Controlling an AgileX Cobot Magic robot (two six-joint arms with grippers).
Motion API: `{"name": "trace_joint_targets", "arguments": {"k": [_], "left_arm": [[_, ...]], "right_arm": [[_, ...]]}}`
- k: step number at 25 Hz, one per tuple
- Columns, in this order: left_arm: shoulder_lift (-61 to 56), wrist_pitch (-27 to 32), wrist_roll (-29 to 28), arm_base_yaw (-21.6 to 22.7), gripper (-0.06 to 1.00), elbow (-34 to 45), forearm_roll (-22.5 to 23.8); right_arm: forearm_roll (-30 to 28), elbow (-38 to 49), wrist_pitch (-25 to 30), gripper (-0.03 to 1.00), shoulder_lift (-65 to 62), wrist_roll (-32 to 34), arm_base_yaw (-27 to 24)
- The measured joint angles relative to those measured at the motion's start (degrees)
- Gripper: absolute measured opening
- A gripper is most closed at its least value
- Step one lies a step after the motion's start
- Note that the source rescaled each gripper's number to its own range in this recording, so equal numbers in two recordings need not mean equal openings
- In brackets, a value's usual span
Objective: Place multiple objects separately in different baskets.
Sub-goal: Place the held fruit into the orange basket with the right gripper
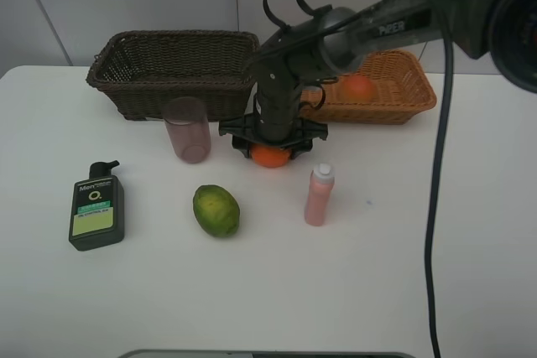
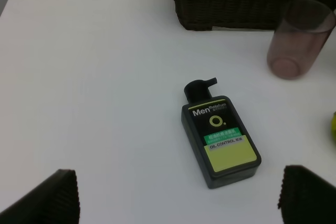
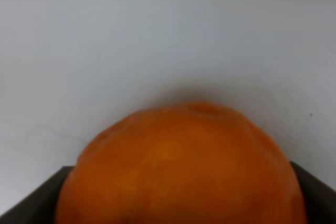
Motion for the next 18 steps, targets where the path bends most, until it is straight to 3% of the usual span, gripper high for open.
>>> {"name": "trace_joint_targets", "arguments": {"k": [12, 18], "left_arm": [[0.0, 0.0, 0.0, 0.0, 0.97, 0.0, 0.0], [0.0, 0.0, 0.0, 0.0, 0.97, 0.0, 0.0]], "right_arm": [[0.0, 0.0, 0.0, 0.69, 0.0, -0.1, 0.0], [0.1, 0.0, 0.4, 0.69, -0.3, -3.8, 0.0]]}}
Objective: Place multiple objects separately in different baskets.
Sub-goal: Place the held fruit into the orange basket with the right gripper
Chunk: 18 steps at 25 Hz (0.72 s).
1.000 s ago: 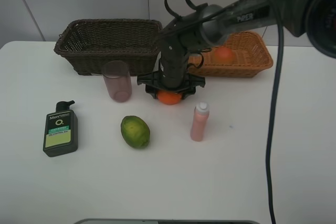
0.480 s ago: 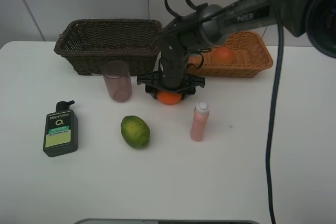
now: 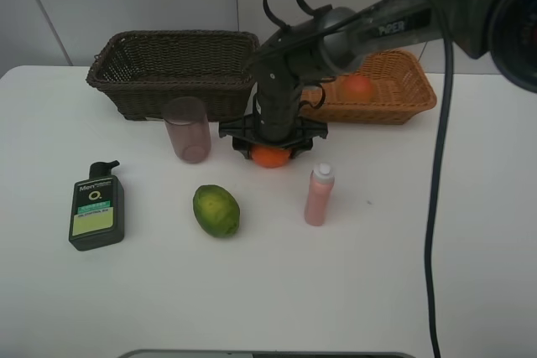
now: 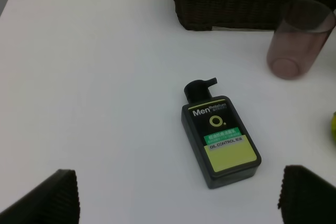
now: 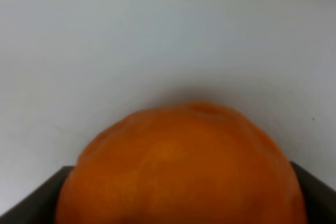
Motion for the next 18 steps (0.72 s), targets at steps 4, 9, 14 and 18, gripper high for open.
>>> {"name": "trace_joint_targets", "arguments": {"k": [4, 9, 14, 18], "left_arm": [[0.0, 0.0, 0.0, 0.0, 0.97, 0.0, 0.0], [0.0, 0.0, 0.0, 0.0, 0.97, 0.0, 0.0], [0.0, 0.0, 0.0, 0.0, 0.97, 0.0, 0.0], [0.0, 0.0, 0.0, 0.0, 0.97, 0.0, 0.0]], "right_arm": [[0.0, 0.0, 1.6, 0.69, -2.5, -5.5, 0.0], [2.6, 0.0, 5.8, 0.69, -6.9, -16.1, -1.0], [9.0, -2.7, 14.9, 0.69, -9.0, -27.7, -4.6], [10.6, -6.6, 22.3, 0.69, -9.1, -31.5, -8.4]]}}
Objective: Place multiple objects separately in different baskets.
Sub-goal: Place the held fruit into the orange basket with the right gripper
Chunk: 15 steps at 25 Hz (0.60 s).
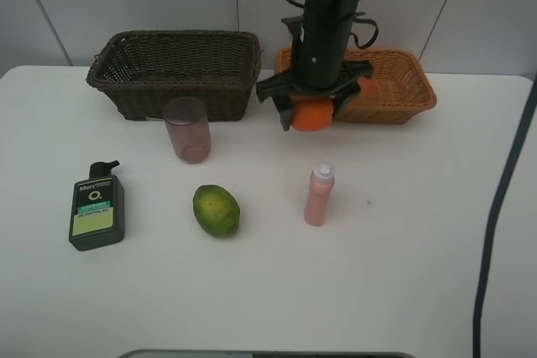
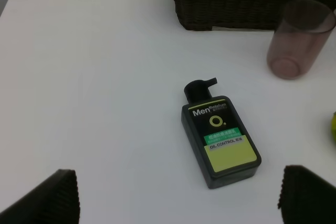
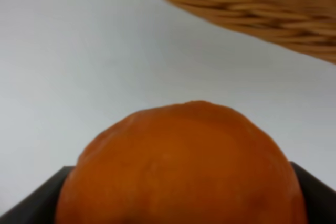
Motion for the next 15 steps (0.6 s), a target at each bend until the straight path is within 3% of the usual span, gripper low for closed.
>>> {"name": "trace_joint_targets", "arguments": {"k": [4, 15], "left_arm": [[0.0, 0.0, 0.0, 0.0, 0.97, 0.0, 0.0], [0.0, 0.0, 0.0, 0.0, 0.97, 0.0, 0.0]], "right_arm": [[0.0, -3.5, 2.3, 0.69, 0.0, -0.5, -4.2], [-2.8, -8.8, 0.1, 0.69, 0.0, -0.5, -13.0]]}}
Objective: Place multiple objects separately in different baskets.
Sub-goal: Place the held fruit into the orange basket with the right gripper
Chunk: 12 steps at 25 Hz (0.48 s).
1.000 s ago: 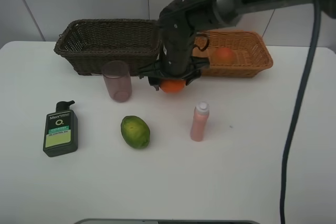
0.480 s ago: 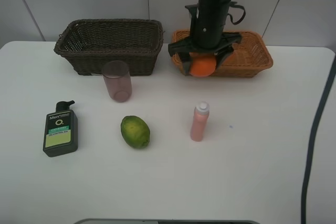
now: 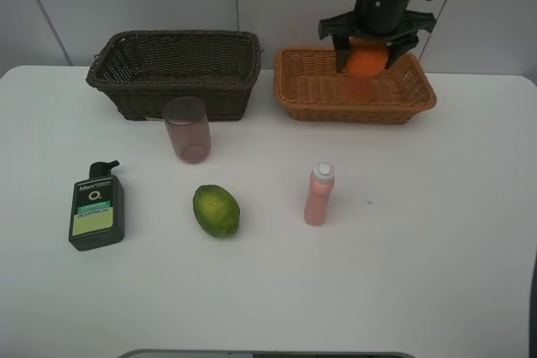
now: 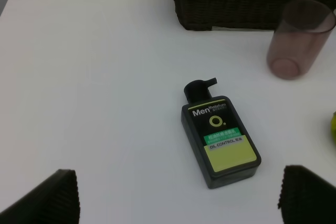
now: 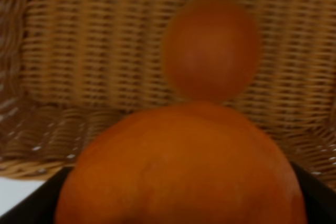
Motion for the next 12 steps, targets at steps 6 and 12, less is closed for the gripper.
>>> {"name": "trace_joint_targets", "arguments": {"k": [6, 12], "left_arm": [[0.0, 0.0, 0.0, 0.0, 0.97, 0.0, 0.0], [0.0, 0.0, 0.0, 0.0, 0.97, 0.0, 0.0]], "right_arm": [[0.0, 0.0, -1.7, 0.69, 0.0, 0.0, -1.5], [1.3, -0.1, -4.3, 0.69, 0.2, 0.0, -1.0]]}}
